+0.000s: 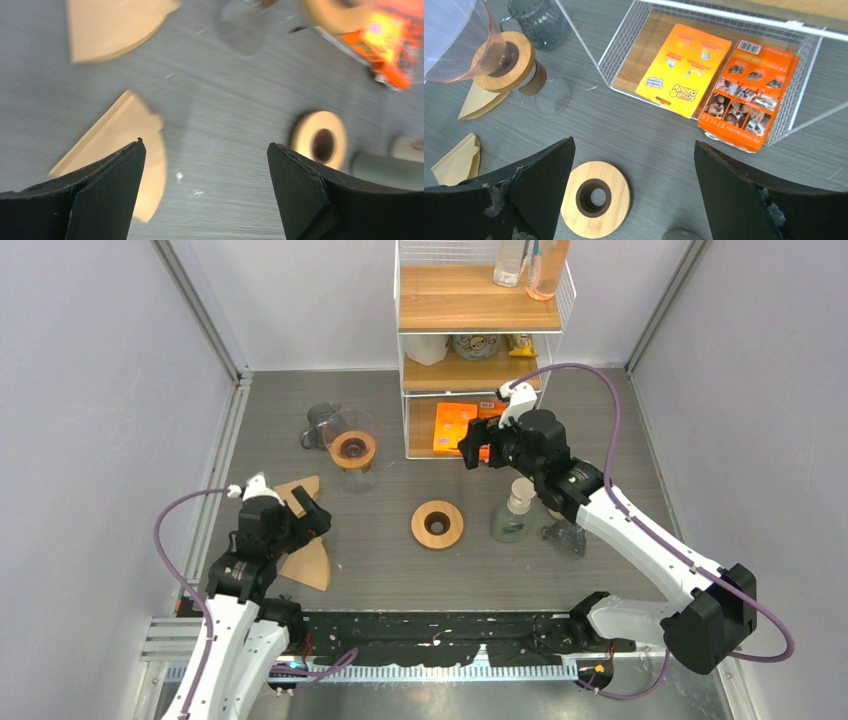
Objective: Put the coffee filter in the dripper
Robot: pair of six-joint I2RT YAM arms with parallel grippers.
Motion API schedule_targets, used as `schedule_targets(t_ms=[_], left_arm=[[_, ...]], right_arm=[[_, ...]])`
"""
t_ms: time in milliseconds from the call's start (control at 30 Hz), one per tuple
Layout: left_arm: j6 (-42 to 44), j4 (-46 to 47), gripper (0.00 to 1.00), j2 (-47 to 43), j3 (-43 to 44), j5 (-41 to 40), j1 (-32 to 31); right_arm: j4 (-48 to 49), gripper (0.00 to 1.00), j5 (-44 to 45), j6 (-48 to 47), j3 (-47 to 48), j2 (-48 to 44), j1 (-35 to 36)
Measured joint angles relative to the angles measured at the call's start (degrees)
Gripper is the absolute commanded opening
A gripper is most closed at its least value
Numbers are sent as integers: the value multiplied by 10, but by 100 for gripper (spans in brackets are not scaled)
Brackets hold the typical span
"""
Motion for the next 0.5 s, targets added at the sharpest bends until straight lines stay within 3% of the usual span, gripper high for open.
schedule_targets(t_ms=[100, 233, 500], left_arm=[[-29, -45, 100, -2, -33, -52, 0], [-57, -83, 99, 64, -46, -87, 0], [-69, -46, 95, 196, -55, -77, -1]], right_arm=[[6, 95, -15, 0, -5, 11, 0], [9, 95, -21, 0, -12, 15, -1], [14, 96, -21, 0, -23, 15, -4]])
